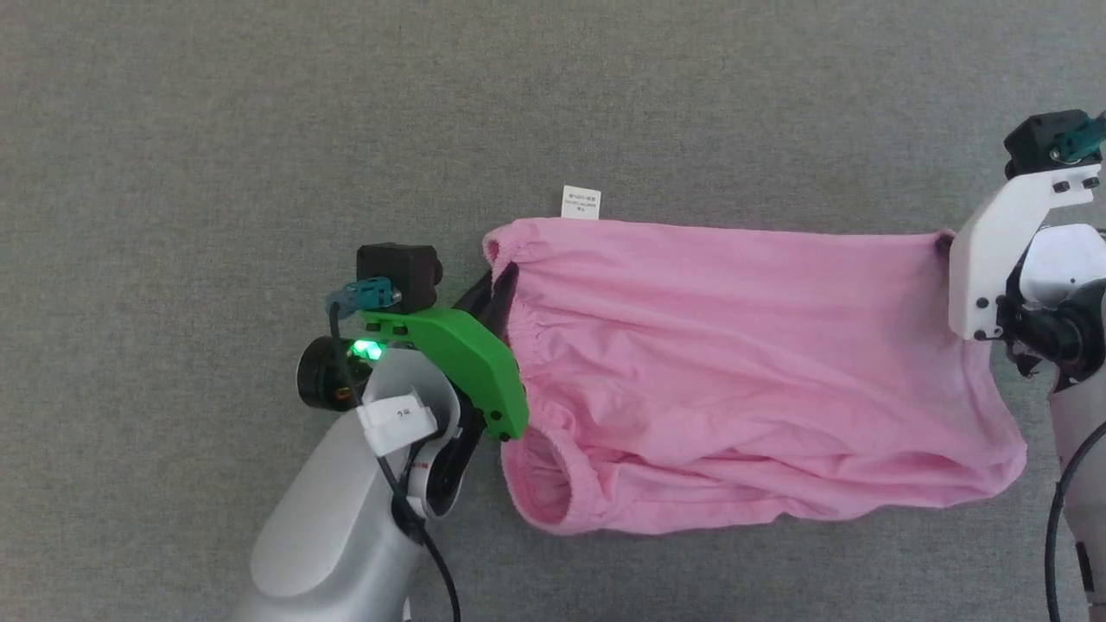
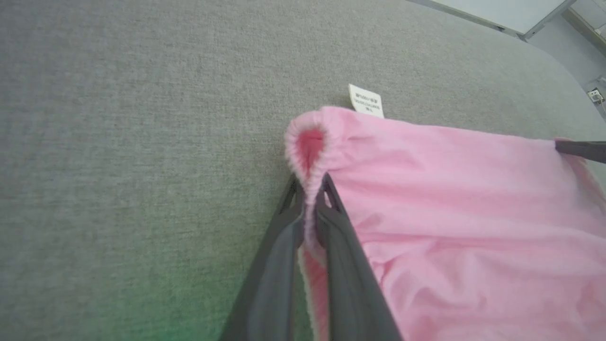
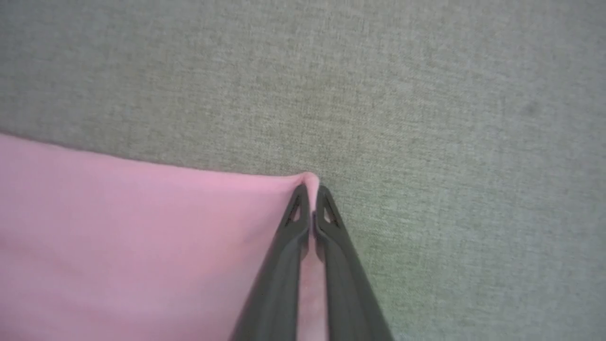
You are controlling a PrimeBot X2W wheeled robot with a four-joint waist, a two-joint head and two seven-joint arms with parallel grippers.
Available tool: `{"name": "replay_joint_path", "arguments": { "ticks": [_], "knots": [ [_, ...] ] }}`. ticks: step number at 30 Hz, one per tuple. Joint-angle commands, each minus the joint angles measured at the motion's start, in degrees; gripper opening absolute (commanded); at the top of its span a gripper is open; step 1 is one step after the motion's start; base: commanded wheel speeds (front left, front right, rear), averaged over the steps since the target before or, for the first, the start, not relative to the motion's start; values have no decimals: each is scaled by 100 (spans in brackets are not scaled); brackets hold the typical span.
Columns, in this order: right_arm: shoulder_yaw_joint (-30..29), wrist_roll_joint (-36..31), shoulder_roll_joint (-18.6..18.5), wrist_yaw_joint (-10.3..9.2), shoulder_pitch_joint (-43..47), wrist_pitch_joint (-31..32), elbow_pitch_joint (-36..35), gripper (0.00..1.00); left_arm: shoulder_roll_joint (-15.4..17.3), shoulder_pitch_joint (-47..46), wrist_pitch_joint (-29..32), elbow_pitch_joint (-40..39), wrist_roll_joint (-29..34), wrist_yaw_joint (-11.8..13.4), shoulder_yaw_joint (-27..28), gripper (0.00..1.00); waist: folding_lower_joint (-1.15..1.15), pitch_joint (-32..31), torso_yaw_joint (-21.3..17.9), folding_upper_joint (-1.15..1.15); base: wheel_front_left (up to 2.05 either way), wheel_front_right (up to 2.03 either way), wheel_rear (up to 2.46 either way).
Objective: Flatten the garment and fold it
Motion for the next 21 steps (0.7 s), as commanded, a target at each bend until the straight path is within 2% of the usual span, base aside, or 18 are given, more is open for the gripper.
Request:
{"name": "replay_joint_path", "arguments": {
  "ticks": [1, 6, 11, 15, 21],
  "knots": [
    [-31, 140, 21, -9, -92, 27, 82, 0, 4, -30, -79, -23, -68, -53, 74, 0, 0, -90, -27, 0, 0, 0, 0],
    [-253, 528, 130, -9, -696, 55, -7, 0, 9, -571, -100, 68, -332, -227, 345, 0, 0, -230, -30, 0, 0, 0, 0],
    [-682, 955, 487, -9, -1665, -83, -26, 0, 310, -1806, -2, 501, -248, -473, 545, 0, 0, -299, -23, 0, 0, 0, 0],
    [-907, 923, 679, -9, -2532, -318, 69, 0, 476, -2947, 23, 1024, -53, -570, 616, 0, 0, -255, -14, 0, 0, 0, 0],
    [-1055, 492, 800, -9, -3819, -911, 281, 0, 573, -4528, -135, 1681, 274, -657, 616, 0, 0, -72, -56, 0, 0, 0, 0]
  ]
}}
